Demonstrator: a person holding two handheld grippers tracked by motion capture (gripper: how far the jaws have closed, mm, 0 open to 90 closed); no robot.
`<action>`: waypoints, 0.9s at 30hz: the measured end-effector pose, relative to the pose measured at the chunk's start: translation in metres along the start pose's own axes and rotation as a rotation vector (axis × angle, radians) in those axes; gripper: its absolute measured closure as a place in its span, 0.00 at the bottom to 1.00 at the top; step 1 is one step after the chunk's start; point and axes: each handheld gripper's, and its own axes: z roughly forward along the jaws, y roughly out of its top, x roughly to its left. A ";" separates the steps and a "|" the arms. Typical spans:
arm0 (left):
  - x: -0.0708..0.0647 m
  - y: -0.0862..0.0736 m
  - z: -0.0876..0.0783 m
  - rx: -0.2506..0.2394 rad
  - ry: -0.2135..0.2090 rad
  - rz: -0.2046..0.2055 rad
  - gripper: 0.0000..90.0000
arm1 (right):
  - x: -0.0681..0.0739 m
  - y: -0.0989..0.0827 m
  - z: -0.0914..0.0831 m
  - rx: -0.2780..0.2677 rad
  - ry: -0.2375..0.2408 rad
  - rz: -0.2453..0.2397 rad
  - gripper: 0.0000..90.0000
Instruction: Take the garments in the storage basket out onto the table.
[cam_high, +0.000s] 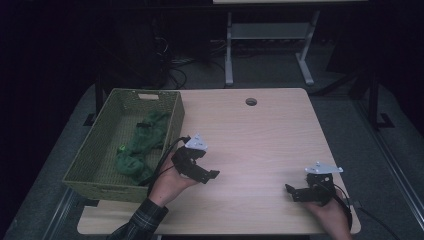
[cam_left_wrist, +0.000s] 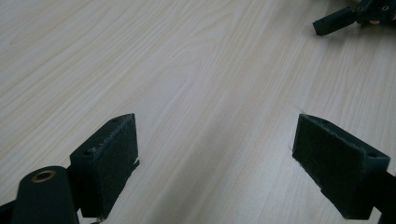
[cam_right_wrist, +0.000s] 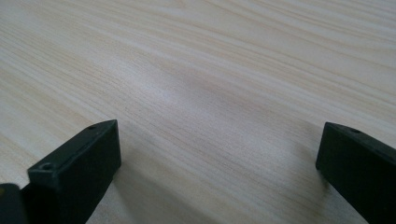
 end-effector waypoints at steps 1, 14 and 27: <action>0.001 0.002 -0.002 0.008 -0.003 0.007 0.15 | 0.000 0.000 0.000 0.000 0.000 0.001 0.00; 0.010 0.007 -0.021 -0.001 0.004 0.009 0.15 | 0.000 0.000 0.000 -0.003 -0.001 -0.005 0.00; 0.016 0.008 -0.037 -0.012 0.013 0.016 0.15 | 0.000 0.000 0.000 -0.002 0.000 -0.003 0.00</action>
